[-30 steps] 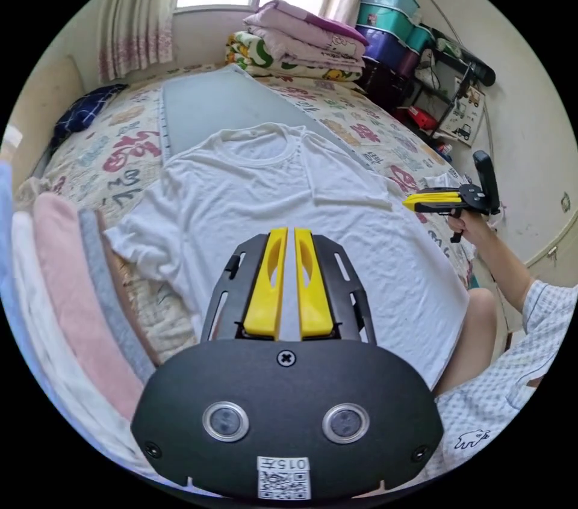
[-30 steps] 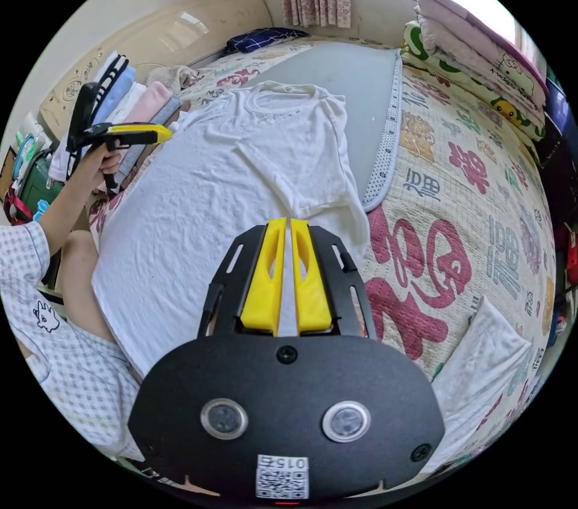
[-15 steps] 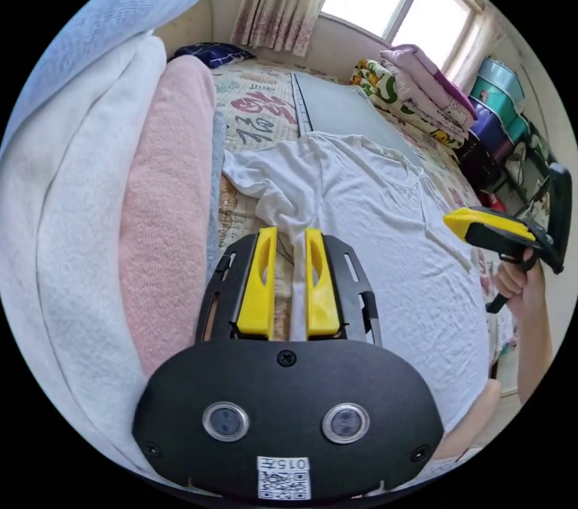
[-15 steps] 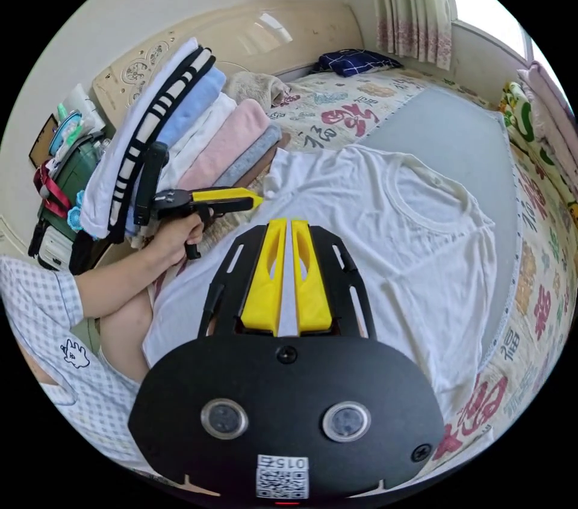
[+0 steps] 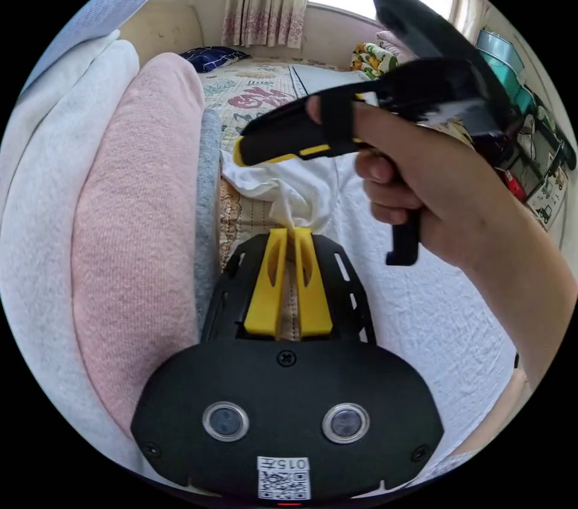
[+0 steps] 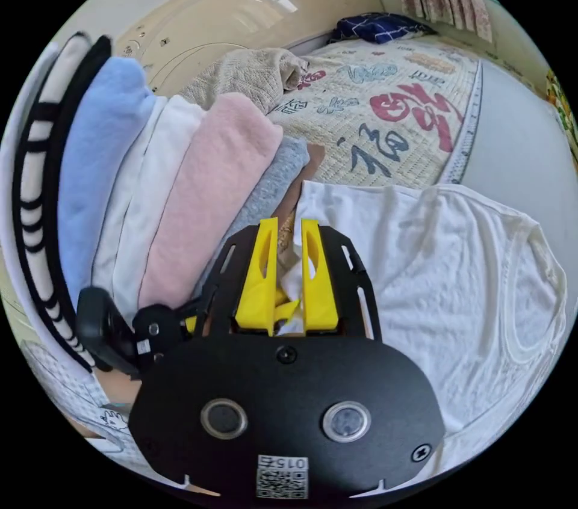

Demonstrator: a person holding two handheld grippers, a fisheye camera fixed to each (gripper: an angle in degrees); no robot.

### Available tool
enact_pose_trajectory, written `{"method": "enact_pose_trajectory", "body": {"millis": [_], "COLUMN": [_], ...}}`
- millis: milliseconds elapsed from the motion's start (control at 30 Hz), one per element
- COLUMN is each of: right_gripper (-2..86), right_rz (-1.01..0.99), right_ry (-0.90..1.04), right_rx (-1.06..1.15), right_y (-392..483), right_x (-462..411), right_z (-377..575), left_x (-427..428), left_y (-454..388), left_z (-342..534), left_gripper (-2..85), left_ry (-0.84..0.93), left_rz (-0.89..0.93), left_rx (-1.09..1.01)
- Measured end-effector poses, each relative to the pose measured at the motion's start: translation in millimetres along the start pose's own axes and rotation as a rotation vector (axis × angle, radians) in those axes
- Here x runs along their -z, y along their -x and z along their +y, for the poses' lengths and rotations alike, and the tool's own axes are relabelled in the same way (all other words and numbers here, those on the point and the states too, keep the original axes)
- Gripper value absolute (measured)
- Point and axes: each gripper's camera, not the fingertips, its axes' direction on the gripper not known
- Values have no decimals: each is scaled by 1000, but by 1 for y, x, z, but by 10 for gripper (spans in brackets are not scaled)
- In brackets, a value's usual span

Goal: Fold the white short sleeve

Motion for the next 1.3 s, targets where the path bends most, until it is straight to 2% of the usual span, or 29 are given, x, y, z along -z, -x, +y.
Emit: {"method": "enact_pose_trajectory", "body": {"millis": [100, 167, 333, 400, 500, 667, 800, 867, 1033, 1167, 1300], "right_gripper": [79, 90, 124, 116, 105, 85, 49, 22, 9, 8, 14], "right_rz": [9, 37, 7, 56, 232, 345, 359, 336, 298, 307, 331], "right_ry": [53, 76, 102, 101, 133, 177, 182, 112, -92, -239, -258], "right_rx": [-42, 36, 34, 95, 159, 185, 152, 106, 35, -95, -266], "right_y": [-25, -38, -77, -75, -69, -65, -76, -86, -107, -145, -187], "right_x": [-29, -40, -51, -54, -68, -90, -87, -57, 55, 149, 185], "right_z": [-7, -1, 20, 28, 42, 45, 48, 55, 96, 180, 265], "left_x": [2, 4, 9, 10, 10, 11, 12, 21, 49, 75, 82], "left_y": [2, 5, 8, 8, 8, 6, 0, -7, -22, -56, -88], "left_z": [3, 4, 8, 9, 10, 11, 11, 11, 9, 13, 21], "left_gripper": [-1, -4, -6, -6, -6, -6, -6, -5, -6, -5, -1], "left_ry": [2, 5, -9, -7, 1, 7, 17, -18, -111, -213, -214], "left_rz": [5, 12, 61, 64, 65, 60, 26, -76, -81, -36, 32], "left_rx": [0, 14, 40, 40, 38, 39, 11, -22, -95, -322, -545]}}
